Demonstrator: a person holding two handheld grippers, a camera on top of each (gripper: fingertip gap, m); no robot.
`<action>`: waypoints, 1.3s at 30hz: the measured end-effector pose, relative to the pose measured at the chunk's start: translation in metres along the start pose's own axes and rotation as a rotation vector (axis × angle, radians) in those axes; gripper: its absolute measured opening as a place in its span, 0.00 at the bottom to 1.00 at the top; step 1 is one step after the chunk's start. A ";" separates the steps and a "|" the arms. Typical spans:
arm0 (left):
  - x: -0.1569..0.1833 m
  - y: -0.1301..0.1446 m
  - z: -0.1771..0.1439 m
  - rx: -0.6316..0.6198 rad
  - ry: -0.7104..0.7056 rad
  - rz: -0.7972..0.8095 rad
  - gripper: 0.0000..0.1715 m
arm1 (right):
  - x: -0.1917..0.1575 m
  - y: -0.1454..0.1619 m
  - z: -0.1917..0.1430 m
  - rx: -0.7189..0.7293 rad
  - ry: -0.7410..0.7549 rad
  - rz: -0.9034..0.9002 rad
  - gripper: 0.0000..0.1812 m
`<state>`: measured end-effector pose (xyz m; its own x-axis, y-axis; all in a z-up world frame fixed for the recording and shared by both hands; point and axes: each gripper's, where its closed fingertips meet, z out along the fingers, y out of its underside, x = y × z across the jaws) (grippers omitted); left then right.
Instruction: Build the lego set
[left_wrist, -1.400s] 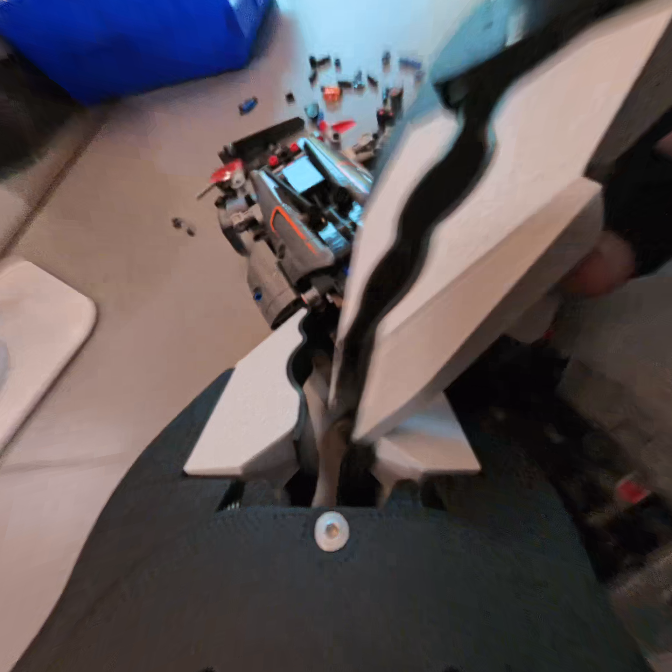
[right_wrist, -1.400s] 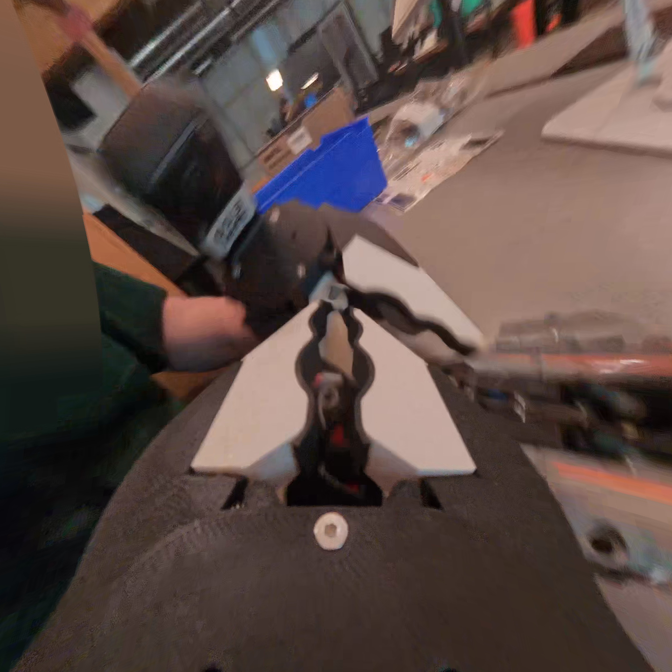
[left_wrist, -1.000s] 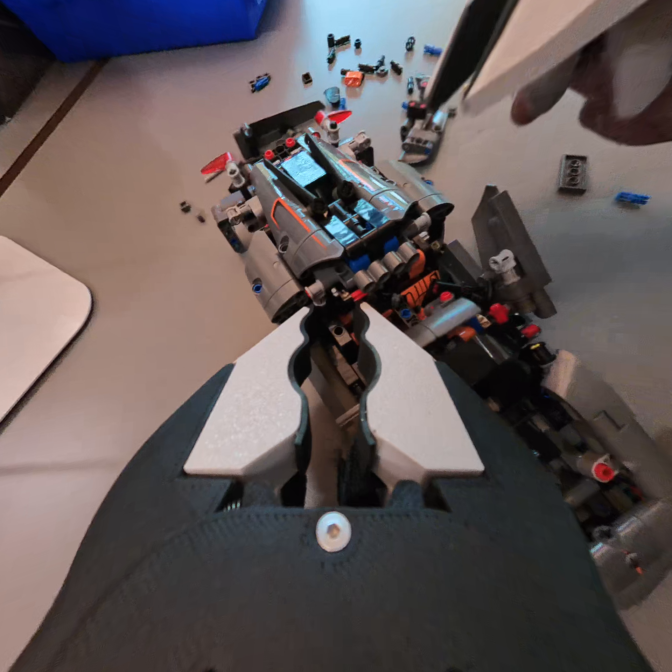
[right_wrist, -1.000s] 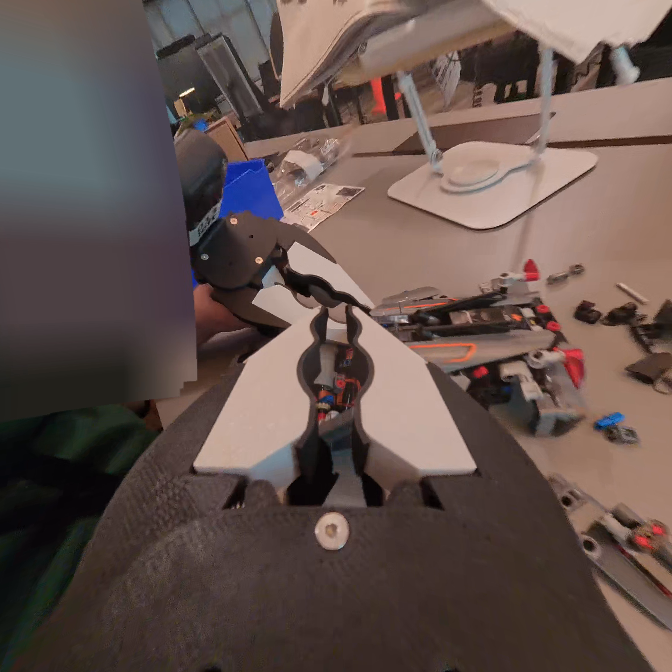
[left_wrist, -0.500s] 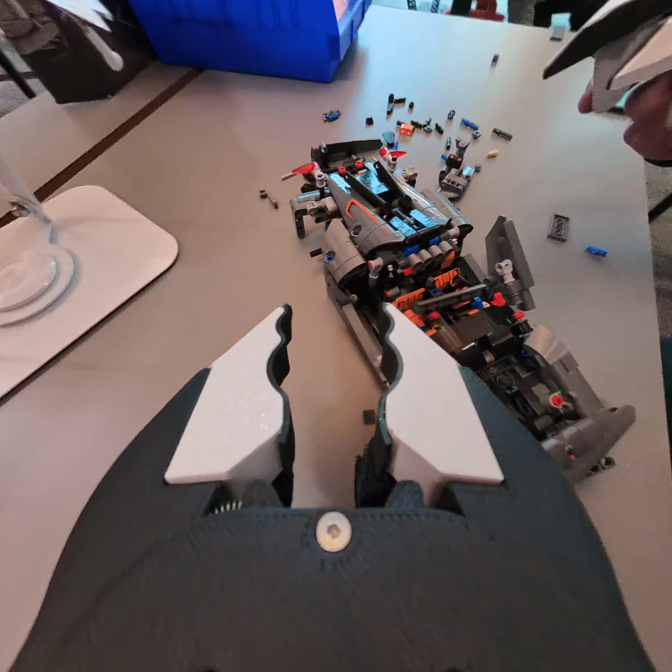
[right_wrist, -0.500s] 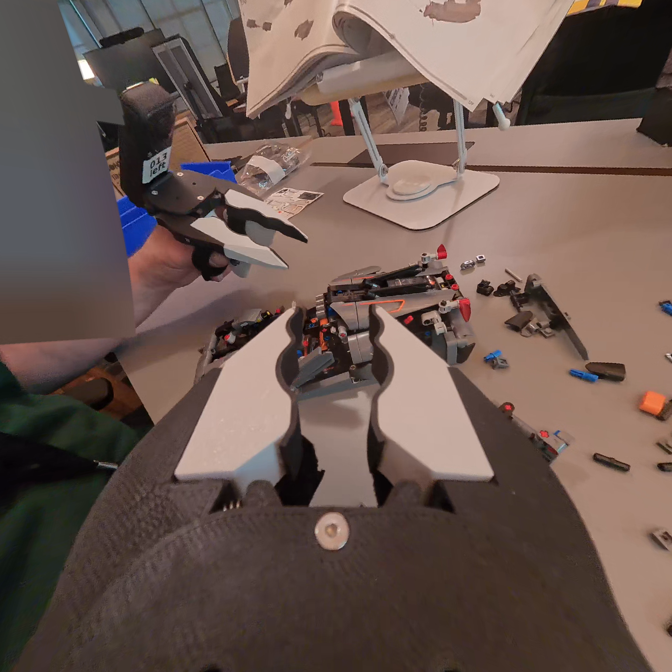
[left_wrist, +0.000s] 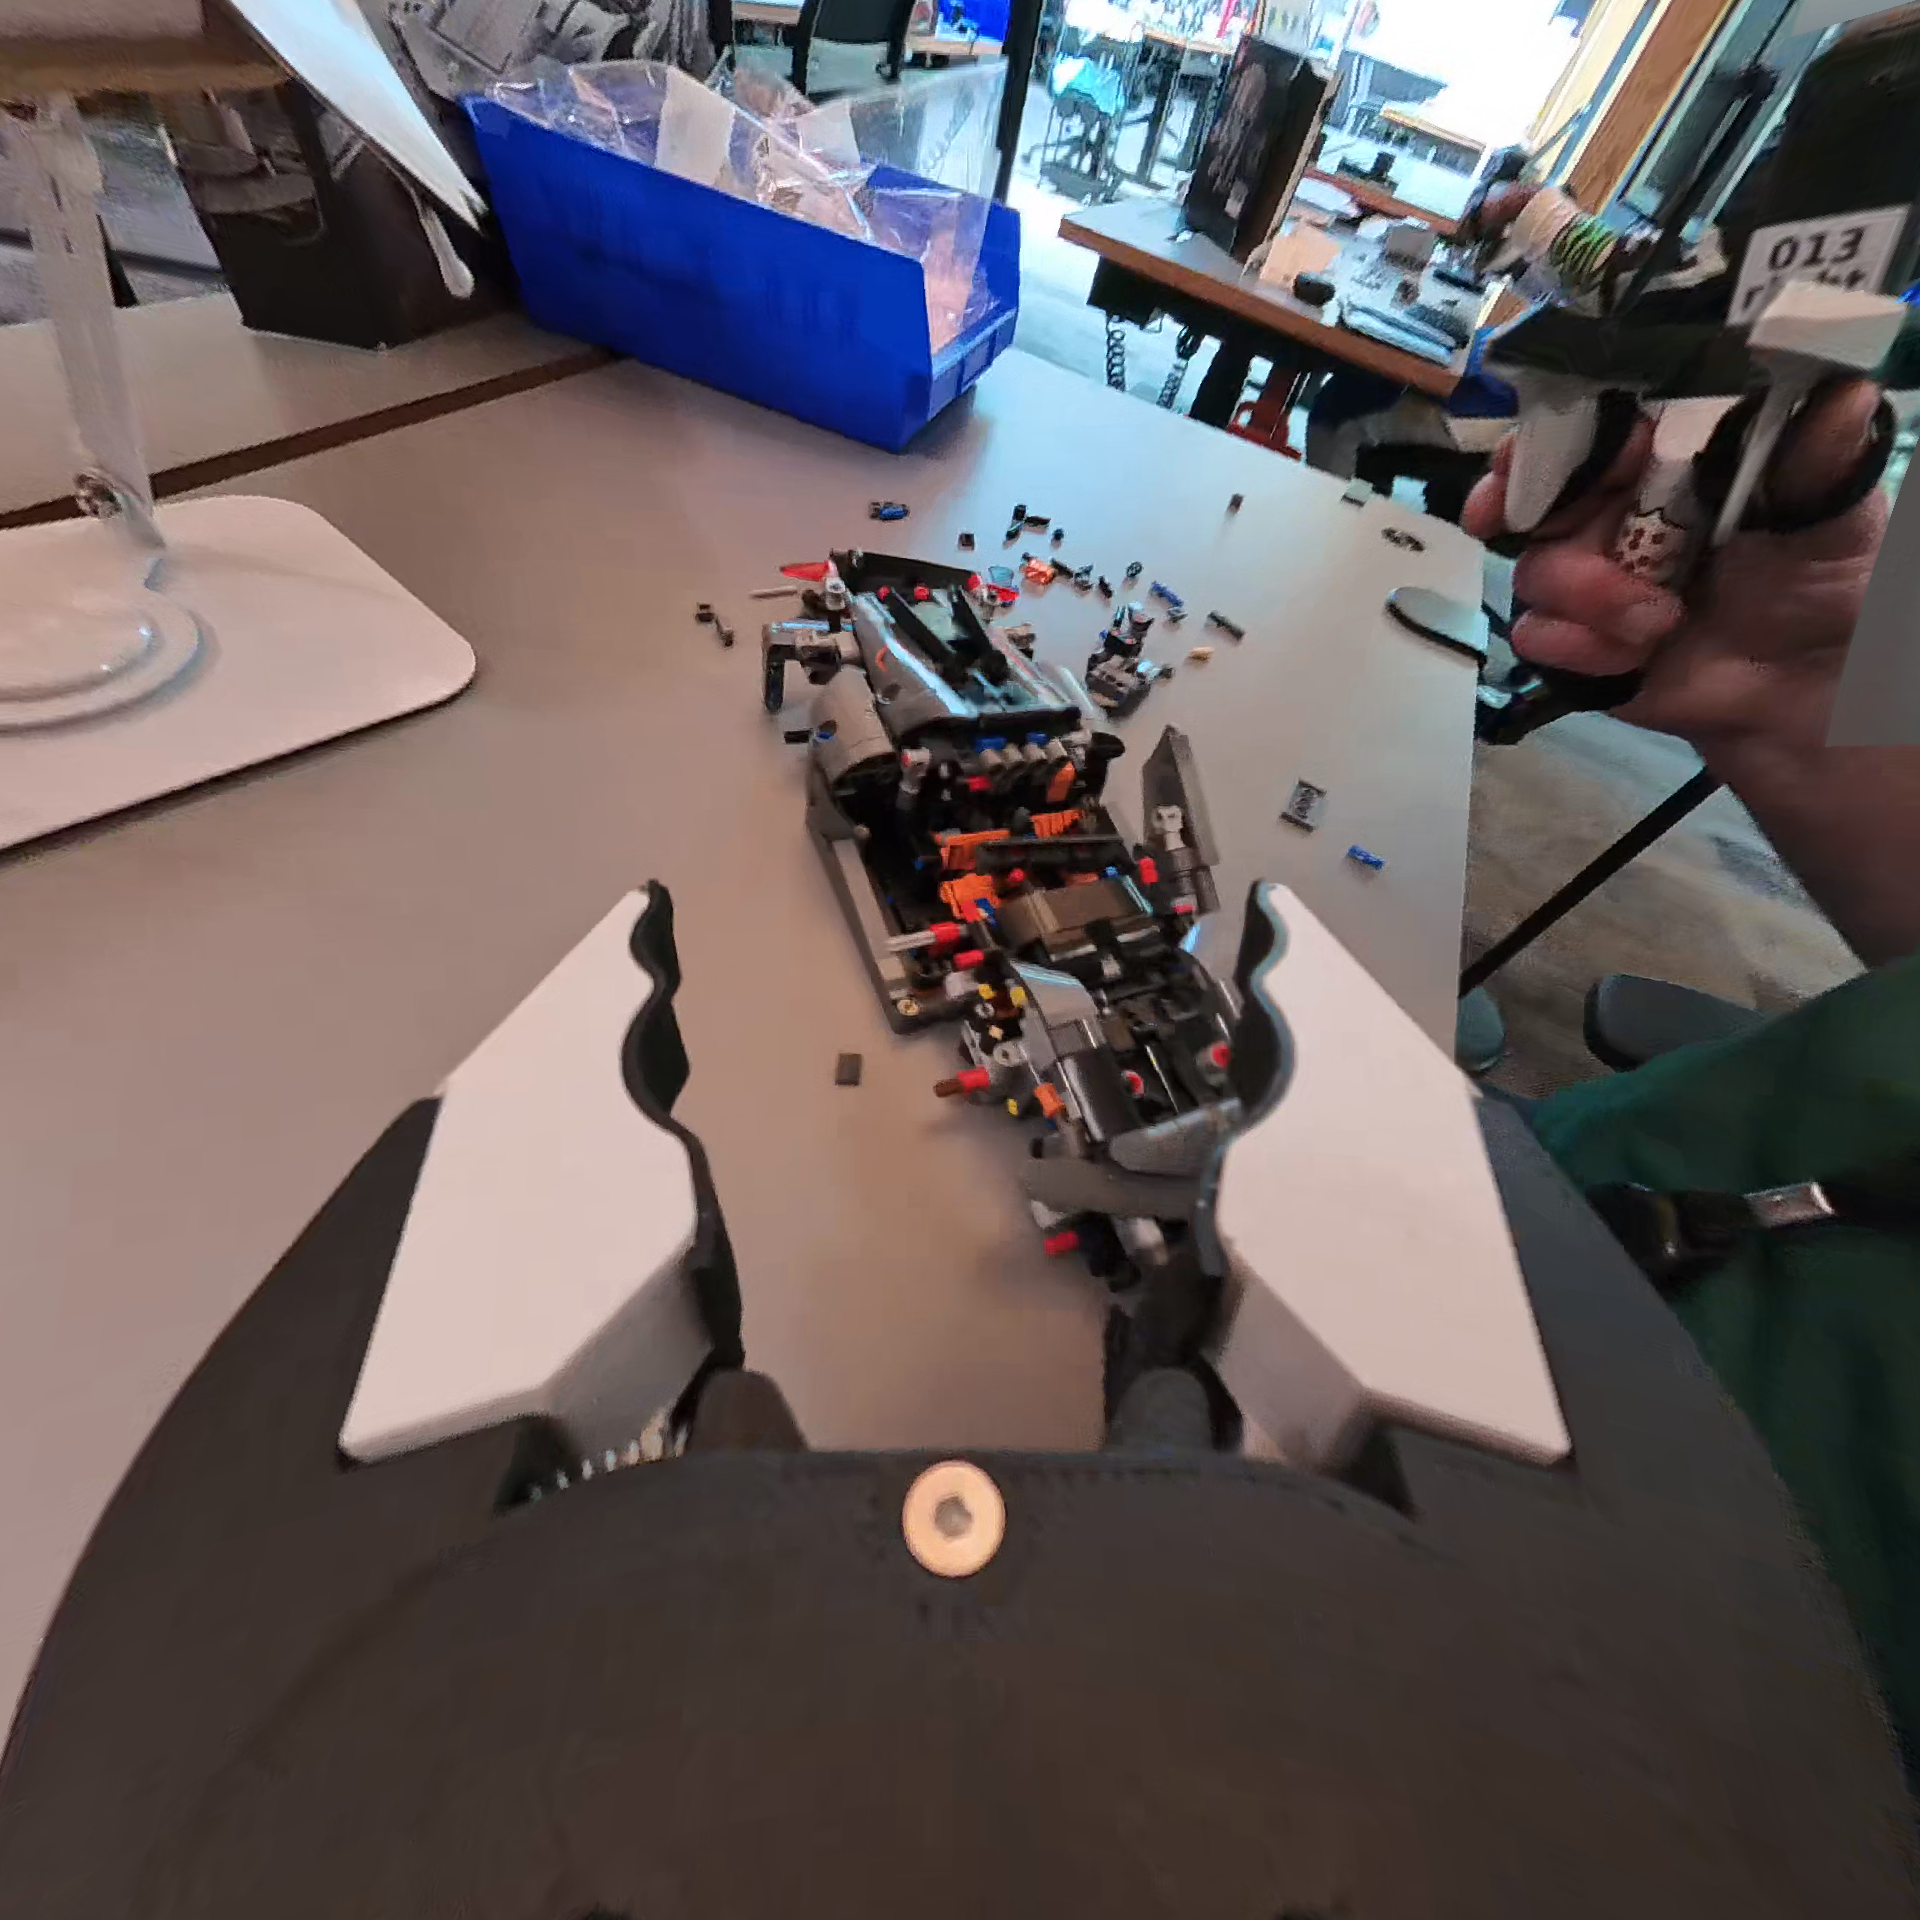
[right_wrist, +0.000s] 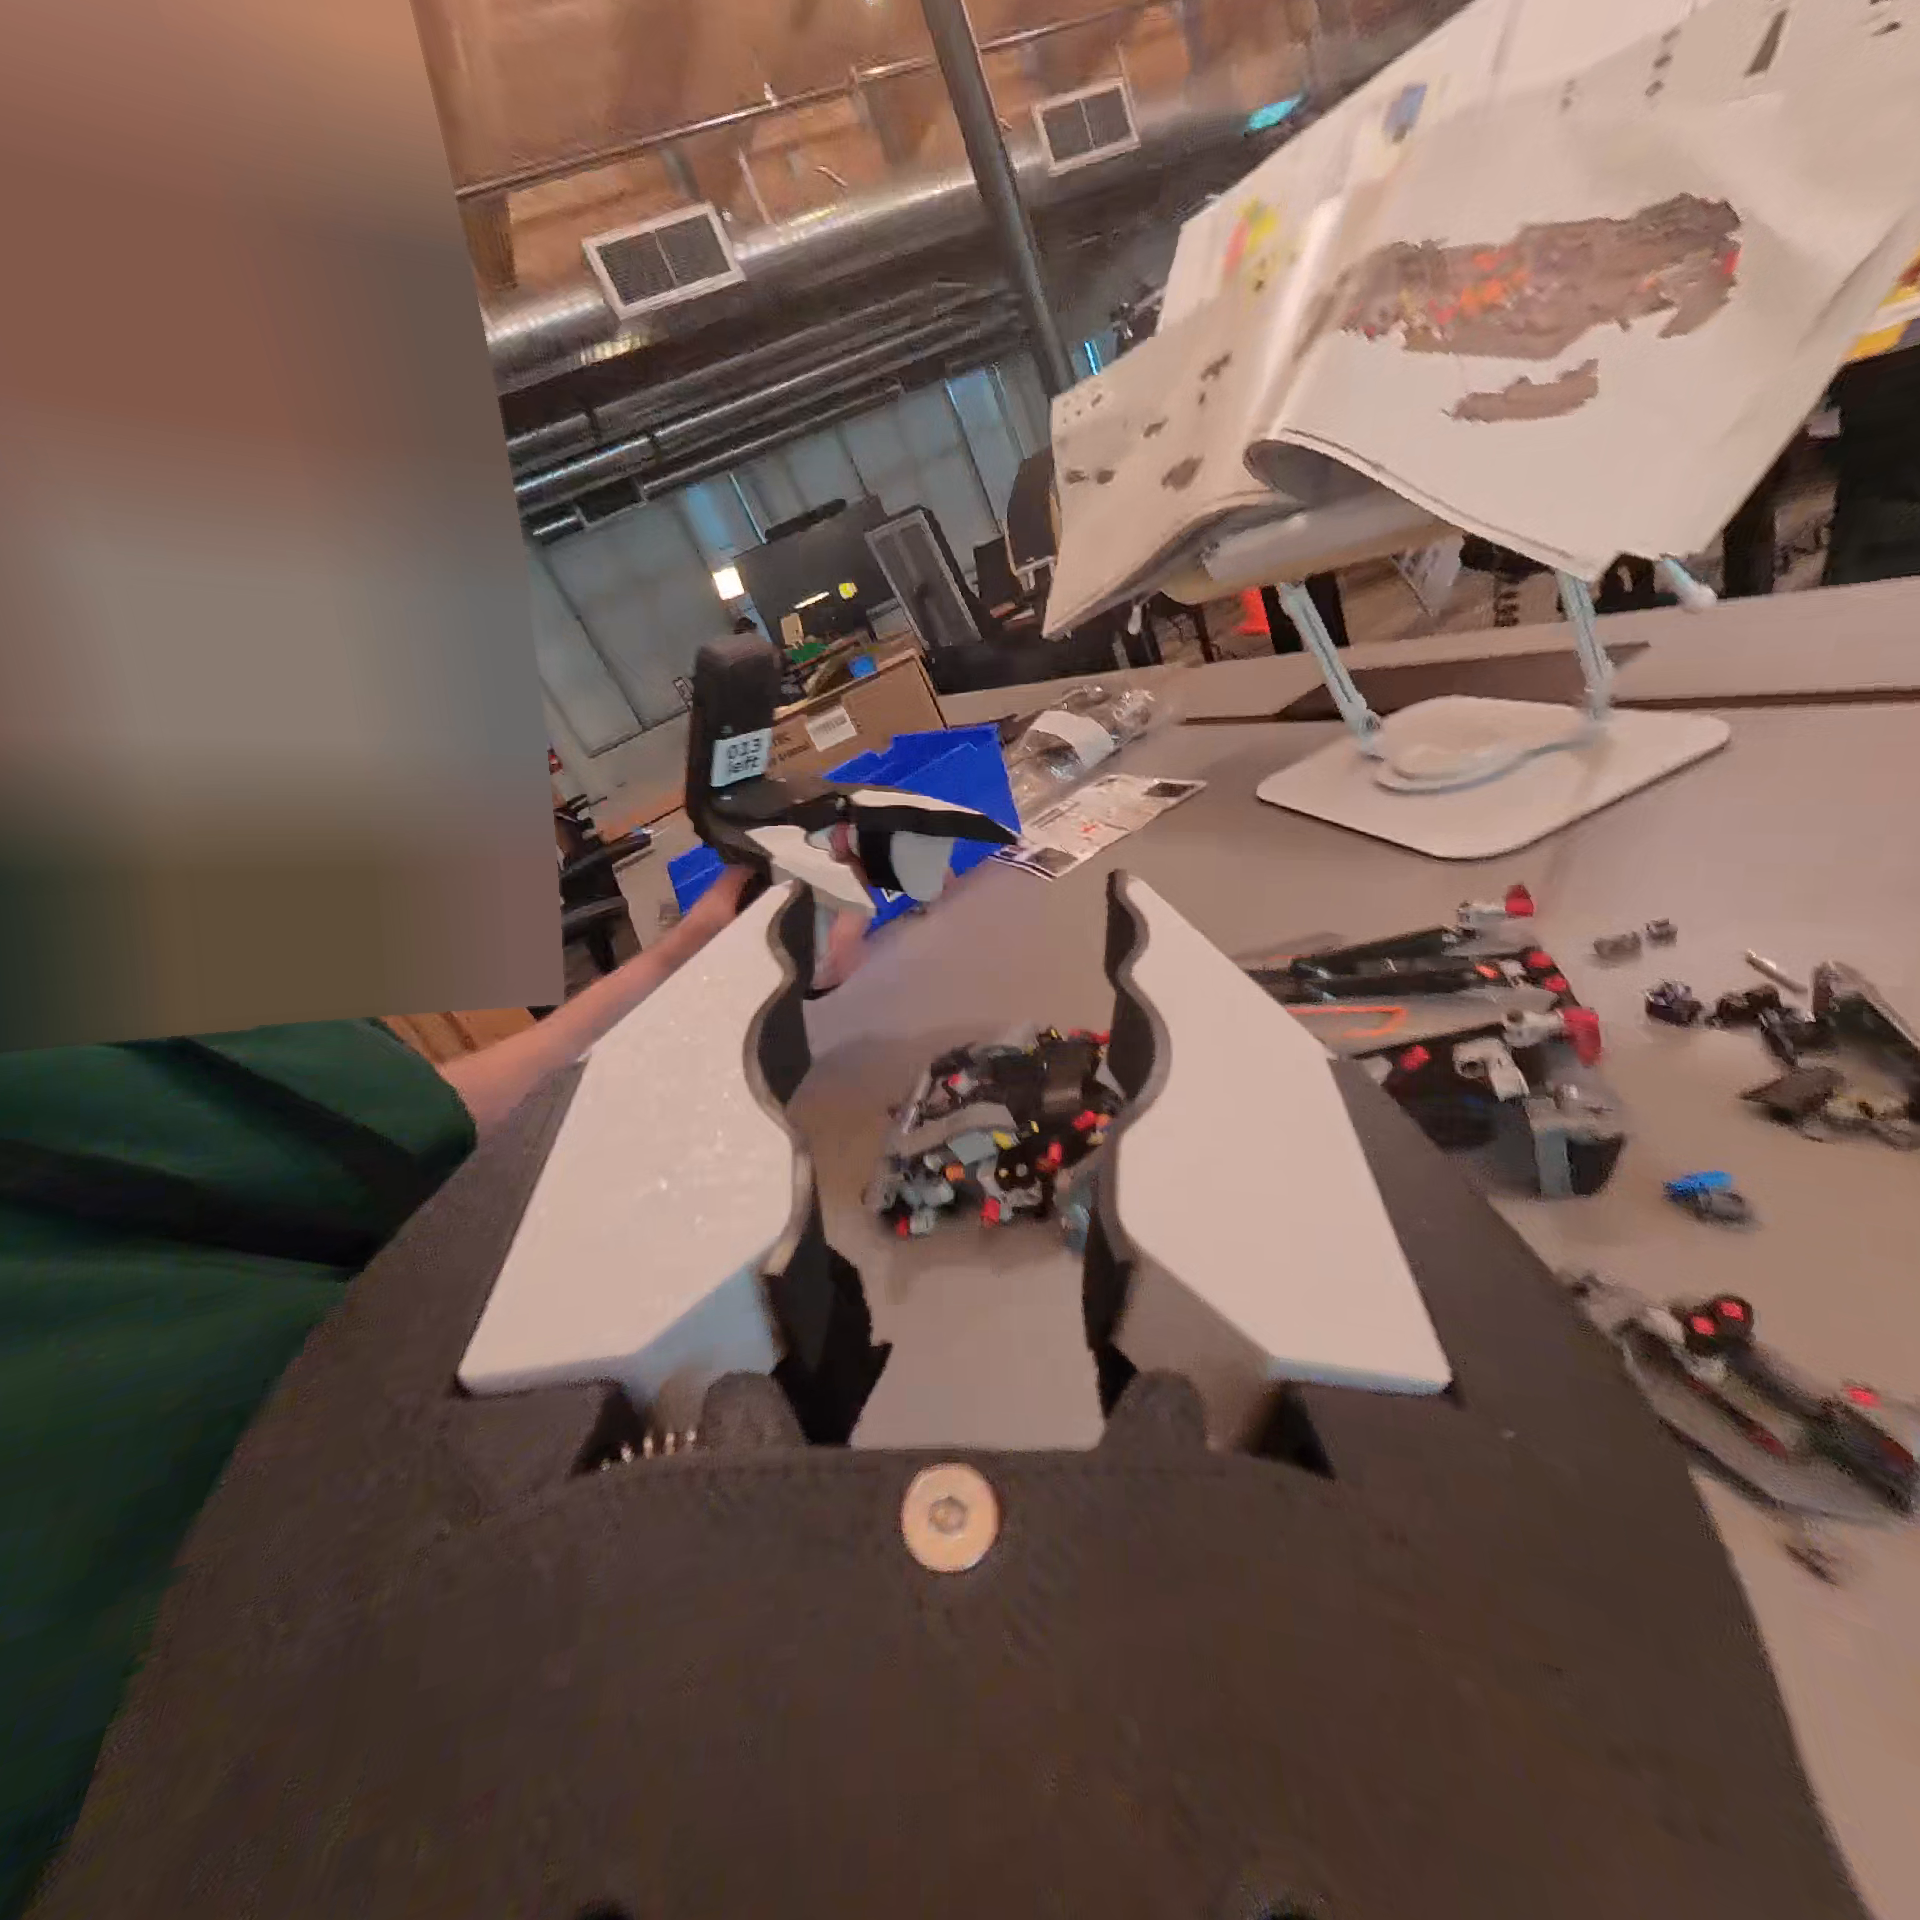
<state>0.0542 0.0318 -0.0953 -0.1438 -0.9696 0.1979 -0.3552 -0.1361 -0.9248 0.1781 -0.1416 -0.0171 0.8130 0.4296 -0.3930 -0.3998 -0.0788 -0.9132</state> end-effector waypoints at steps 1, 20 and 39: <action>0.003 0.006 -0.002 -0.026 -0.012 0.006 0.63 | 0.005 0.006 -0.002 -0.022 0.022 0.000 0.32; 0.051 0.088 0.036 -0.357 -0.276 0.138 0.60 | 0.044 0.090 0.042 -0.456 0.116 -0.255 0.29; -0.043 0.088 -0.016 -0.412 -0.238 0.122 0.53 | 0.060 0.088 0.140 -0.754 -0.106 -0.553 0.32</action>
<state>0.0142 0.0650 -0.1795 -0.0087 -0.9996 -0.0284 -0.6920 0.0265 -0.7215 0.1323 0.0035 -0.1060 0.7482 0.6567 0.0951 0.4412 -0.3852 -0.8105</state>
